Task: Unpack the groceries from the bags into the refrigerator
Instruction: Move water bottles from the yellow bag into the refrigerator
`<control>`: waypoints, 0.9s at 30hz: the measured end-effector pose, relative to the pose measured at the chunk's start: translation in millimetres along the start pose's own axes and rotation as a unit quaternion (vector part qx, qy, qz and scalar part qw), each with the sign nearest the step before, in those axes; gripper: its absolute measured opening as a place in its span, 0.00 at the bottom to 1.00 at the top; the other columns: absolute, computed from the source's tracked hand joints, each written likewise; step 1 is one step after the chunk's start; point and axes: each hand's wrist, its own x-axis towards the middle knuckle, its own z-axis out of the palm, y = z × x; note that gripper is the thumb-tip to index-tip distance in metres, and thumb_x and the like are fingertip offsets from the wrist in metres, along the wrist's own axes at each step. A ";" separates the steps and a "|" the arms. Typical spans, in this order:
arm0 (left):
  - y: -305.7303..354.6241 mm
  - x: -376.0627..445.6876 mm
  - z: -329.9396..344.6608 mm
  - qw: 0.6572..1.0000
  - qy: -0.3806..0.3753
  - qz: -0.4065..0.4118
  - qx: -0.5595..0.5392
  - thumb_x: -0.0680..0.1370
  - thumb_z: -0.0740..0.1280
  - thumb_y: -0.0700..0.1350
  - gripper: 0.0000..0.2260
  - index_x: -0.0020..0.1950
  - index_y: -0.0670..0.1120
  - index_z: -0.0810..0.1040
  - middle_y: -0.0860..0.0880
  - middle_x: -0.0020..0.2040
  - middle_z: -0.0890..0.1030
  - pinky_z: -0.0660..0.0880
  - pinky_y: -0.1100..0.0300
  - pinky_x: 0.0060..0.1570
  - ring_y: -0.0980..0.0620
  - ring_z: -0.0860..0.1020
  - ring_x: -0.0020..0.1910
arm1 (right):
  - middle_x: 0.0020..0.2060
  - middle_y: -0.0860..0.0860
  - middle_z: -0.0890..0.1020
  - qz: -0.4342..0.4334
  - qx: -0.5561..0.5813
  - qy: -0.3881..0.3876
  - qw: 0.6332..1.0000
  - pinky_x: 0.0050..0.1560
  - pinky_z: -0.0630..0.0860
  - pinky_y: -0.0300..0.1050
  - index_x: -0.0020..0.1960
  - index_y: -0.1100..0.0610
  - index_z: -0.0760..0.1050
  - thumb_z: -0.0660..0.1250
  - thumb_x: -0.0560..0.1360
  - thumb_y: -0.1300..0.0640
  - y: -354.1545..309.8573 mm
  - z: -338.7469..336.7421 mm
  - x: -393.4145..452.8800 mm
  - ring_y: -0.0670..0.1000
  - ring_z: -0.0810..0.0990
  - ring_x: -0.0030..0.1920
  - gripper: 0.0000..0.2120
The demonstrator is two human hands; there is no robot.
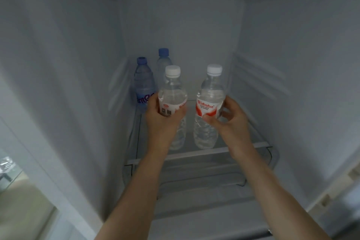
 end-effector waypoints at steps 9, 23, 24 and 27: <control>-12.2 2.0 -9.9 0.999 -0.032 -0.023 0.004 0.67 0.79 0.44 0.30 0.66 0.53 0.74 0.57 0.57 0.80 0.78 0.67 0.49 0.63 0.80 0.52 | 0.61 0.43 0.78 0.010 0.030 -0.056 0.998 0.62 0.74 0.45 0.65 0.44 0.69 0.79 0.63 0.55 2.3 -7.7 -0.4 0.42 0.77 0.60 0.33; -32.5 6.5 -23.7 0.991 -0.099 -0.067 -0.055 0.73 0.71 0.55 0.24 0.67 0.51 0.72 0.51 0.62 0.79 0.77 0.54 0.59 0.52 0.79 0.61 | 0.63 0.43 0.77 0.030 0.019 -0.153 0.988 0.67 0.70 0.58 0.70 0.44 0.69 0.71 0.70 0.45 5.1 -19.2 -3.2 0.46 0.75 0.65 0.29; -34.9 4.8 -23.8 0.993 -0.092 -0.067 -0.024 0.74 0.69 0.60 0.26 0.69 0.54 0.71 0.52 0.64 0.78 0.76 0.52 0.62 0.53 0.77 0.62 | 0.64 0.42 0.76 0.030 0.007 -0.150 0.988 0.67 0.70 0.58 0.70 0.43 0.67 0.70 0.71 0.44 5.3 -18.1 -5.0 0.46 0.74 0.65 0.29; -41.8 -7.1 -22.0 0.995 -0.066 -0.018 0.075 0.70 0.67 0.67 0.26 0.67 0.68 0.67 0.57 0.68 0.71 0.71 0.49 0.66 0.55 0.72 0.66 | 0.65 0.40 0.74 0.008 -0.021 -0.119 0.993 0.66 0.72 0.51 0.71 0.43 0.65 0.68 0.73 0.47 7.7 -9.7 -16.3 0.44 0.74 0.65 0.27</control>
